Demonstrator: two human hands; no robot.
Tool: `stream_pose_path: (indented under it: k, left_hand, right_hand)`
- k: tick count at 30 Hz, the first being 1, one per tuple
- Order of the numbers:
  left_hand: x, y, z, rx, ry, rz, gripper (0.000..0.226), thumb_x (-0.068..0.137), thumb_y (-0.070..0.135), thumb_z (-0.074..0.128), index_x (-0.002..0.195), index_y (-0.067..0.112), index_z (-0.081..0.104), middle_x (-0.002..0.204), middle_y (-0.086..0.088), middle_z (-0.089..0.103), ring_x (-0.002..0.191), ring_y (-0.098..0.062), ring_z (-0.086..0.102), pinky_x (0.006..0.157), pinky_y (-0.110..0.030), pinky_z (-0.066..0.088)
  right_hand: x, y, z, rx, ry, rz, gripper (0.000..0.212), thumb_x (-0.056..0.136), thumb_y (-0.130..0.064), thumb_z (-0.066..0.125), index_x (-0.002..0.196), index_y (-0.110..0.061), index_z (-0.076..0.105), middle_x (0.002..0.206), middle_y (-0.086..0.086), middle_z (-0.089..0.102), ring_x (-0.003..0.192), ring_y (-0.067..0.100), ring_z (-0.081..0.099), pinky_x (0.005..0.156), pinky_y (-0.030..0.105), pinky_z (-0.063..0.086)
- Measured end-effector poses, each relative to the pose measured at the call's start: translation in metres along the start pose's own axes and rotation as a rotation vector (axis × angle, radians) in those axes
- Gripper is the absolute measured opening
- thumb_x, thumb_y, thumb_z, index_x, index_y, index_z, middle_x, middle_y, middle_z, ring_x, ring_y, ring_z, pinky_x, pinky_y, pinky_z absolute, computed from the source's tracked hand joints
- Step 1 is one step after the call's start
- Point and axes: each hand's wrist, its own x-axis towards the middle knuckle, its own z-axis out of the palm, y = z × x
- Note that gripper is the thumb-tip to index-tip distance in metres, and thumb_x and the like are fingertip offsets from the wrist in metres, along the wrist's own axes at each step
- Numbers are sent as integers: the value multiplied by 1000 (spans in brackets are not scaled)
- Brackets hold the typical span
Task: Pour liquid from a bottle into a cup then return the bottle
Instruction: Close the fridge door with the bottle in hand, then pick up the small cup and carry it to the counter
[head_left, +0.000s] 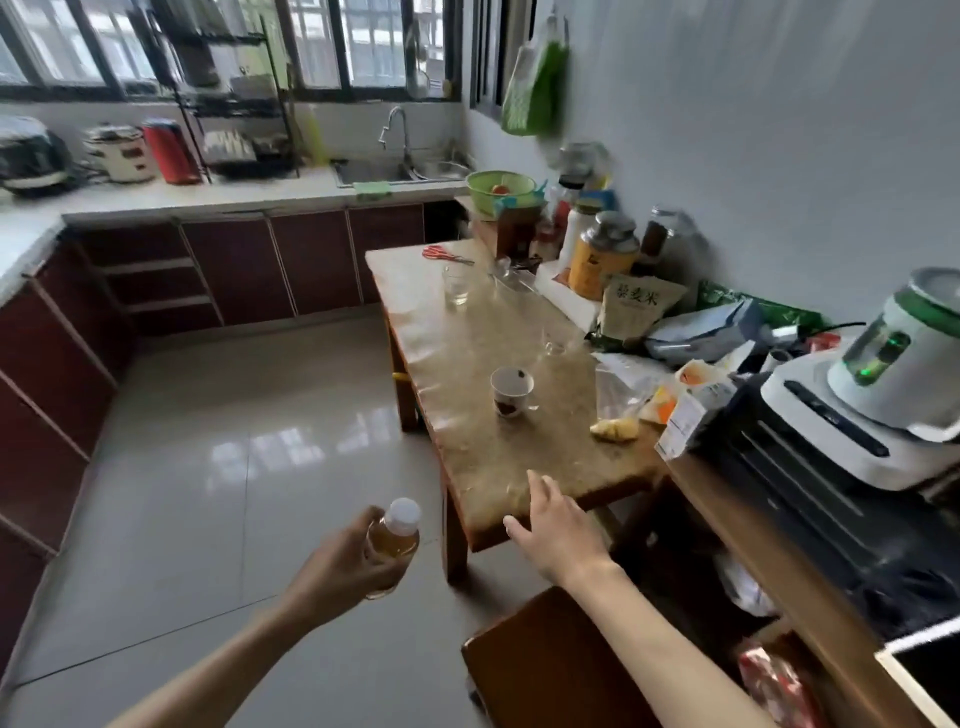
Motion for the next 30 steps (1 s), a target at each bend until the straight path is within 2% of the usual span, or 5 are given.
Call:
stream_pose_path:
  k: [4,13,22,26,30]
  left_hand:
    - [70,20,-7,-8,12,-8,48,72,54,78,110,36,53,98,5,74,87,-10,71,70,-24,55]
    - [256,-1,-4,-105,-120,-5,59,66,55,82,115,39,53,103,2,75,91,-19,73,77,-53,61]
    - [388,3,-14,-39,-191,5,49,74,42,79,112,35,50,100,5,71,88,-12,67,80,-38,57]
    - [410,-5,-12,-30,-199,-5,45,77,28,82,110,31,51,99,10,66,86,-6,64,69,-20,46]
    - [408,-16,-15,-63,-190,-28,48,77,32,82,113,33,50,99,4,70,88,-13,66,79,-34,54]
  right_hand:
    - [80,16,-24,-57,21,-5,74,101,-49,45,156,-11,15,159,12,29,138,32,40,106,43,42]
    - [246,32,-14,-66,25,80,85,97,-51,51,156,-8,8,161,17,23,140,34,38,109,45,39]
    - [375,33,9,-46,-104,308,121,83,-68,62,157,-8,-14,166,19,10,146,33,32,116,48,31]
    - [401,34,23,-53,-188,337,116,82,-70,61,158,-7,0,162,19,20,138,34,42,108,46,41]
    - [397,31,19,-44,-93,306,104,73,-74,63,148,-12,25,139,9,45,114,31,60,93,42,51]
